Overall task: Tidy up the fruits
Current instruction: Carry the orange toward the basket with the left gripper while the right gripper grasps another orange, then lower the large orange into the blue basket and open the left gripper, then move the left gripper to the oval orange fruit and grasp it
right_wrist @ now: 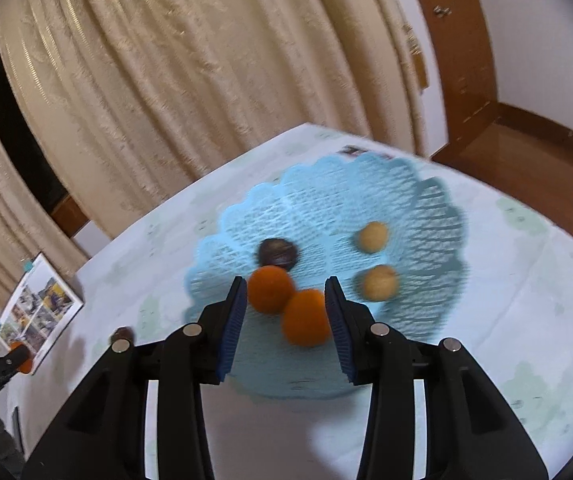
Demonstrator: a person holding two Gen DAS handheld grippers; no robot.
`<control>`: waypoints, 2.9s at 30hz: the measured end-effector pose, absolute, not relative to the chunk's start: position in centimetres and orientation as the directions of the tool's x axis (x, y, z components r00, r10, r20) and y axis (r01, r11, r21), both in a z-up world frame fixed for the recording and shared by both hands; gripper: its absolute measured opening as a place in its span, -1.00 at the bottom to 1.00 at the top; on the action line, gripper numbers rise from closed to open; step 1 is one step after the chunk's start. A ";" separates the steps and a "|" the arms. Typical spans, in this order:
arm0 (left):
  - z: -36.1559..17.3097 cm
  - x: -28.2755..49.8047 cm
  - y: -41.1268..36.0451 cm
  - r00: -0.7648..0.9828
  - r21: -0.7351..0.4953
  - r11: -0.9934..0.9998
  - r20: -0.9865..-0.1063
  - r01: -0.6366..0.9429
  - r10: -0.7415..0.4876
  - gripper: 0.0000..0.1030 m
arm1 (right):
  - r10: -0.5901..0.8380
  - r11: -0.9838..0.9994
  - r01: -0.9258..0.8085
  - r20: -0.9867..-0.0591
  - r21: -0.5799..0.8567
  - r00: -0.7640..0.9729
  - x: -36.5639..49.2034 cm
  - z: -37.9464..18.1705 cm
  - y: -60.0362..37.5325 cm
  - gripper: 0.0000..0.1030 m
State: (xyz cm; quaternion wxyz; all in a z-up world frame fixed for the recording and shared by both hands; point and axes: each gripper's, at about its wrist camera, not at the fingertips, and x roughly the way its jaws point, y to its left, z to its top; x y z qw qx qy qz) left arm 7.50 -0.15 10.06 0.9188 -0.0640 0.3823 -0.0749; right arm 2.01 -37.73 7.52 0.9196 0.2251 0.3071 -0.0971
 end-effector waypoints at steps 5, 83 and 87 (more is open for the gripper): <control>9.8 7.1 -2.4 0.679 -0.175 0.975 -0.701 0.133 -0.219 -0.25 | -0.170 0.863 0.404 -0.577 0.305 0.799 -0.3 7.3 -39.9 -0.19; 4.0 8.2 -6.0 0.542 -0.147 0.955 -0.796 0.257 -0.268 0.37 | -0.392 0.835 0.504 -0.406 0.220 0.826 -5.2 8.0 -41.6 0.19; 3.0 8.3 -6.6 0.528 -0.124 0.946 -0.804 0.300 -0.273 0.37 | -0.411 0.839 0.509 -0.387 0.194 0.826 -5.3 8.2 -40.9 0.19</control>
